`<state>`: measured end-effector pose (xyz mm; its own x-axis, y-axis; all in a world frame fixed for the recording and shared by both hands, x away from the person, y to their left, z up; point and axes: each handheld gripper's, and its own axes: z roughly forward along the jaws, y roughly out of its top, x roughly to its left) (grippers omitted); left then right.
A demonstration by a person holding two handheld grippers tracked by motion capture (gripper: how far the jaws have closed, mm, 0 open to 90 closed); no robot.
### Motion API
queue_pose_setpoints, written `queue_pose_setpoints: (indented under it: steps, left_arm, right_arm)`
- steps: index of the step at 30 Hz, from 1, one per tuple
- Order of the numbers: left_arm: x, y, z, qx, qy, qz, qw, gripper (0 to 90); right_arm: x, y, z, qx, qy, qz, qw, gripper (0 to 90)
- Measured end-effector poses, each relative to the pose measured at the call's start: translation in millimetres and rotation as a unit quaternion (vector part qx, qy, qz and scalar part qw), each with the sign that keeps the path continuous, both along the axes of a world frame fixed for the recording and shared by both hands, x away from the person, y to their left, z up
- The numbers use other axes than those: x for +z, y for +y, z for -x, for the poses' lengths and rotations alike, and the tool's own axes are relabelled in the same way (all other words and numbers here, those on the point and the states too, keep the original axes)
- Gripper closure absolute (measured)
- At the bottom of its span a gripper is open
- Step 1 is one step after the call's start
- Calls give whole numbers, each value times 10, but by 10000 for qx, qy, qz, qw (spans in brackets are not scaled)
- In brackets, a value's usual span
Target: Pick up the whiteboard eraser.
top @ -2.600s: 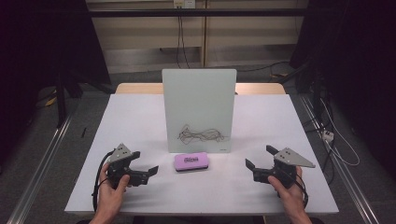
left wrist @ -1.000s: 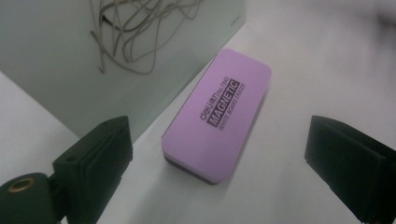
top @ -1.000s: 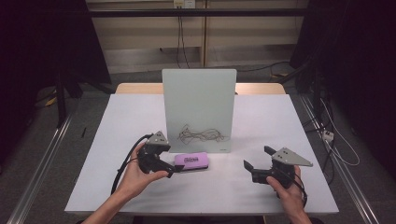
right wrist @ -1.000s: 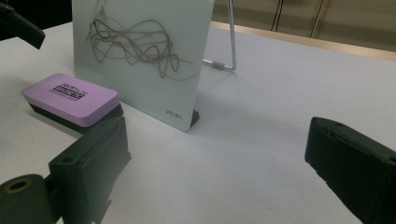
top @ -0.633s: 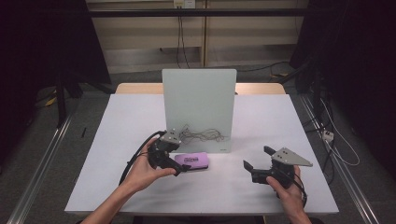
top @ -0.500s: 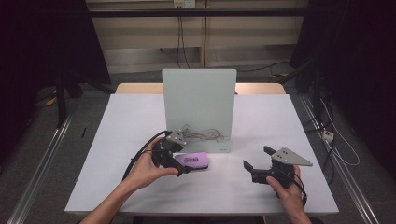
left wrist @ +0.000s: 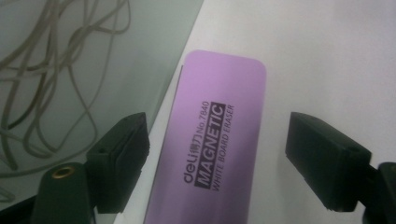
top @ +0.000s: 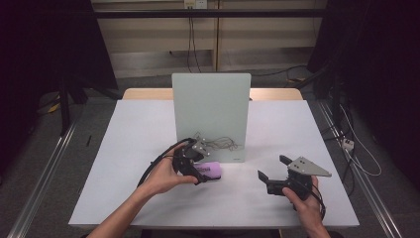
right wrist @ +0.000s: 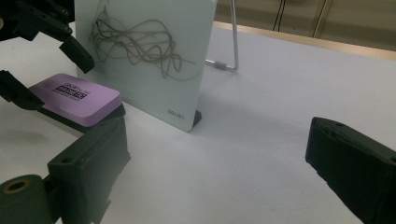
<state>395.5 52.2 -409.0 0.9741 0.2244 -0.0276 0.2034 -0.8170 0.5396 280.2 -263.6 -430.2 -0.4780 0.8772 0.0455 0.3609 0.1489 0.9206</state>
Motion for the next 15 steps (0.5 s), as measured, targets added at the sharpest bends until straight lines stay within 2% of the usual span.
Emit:
queue_pose_setpoints:
  steps: [5, 8, 10, 11, 12, 15]
  left_arm:
    - [-24, -15, -27, -67, -10, -99, 9999, 249]
    - [-44, -26, -33, -187, 79, -162, 9997, 251]
    - [-62, -37, -19, -184, 26, -199, 9996, 272]
    - [-73, -43, -14, -191, 71, -177, 9996, 286]
    - [-77, -48, -16, -220, 34, -239, 9995, 303]
    - [-98, -67, -10, -212, 15, -196, 9996, 321]
  right_arm:
    - [0, -3, 1, -2, 1, -4, 10000, 58]
    - [1, 0, 2, 1, 0, -4, 10000, 58]
    - [1, 0, 5, 7, -3, 0, 10000, 58]
    - [1, -1, 5, 5, -4, -4, 10000, 57]
    - [0, -1, 4, 5, -4, -5, 10000, 57]
    - [-1, 1, 0, 7, 4, -5, 10000, 57]
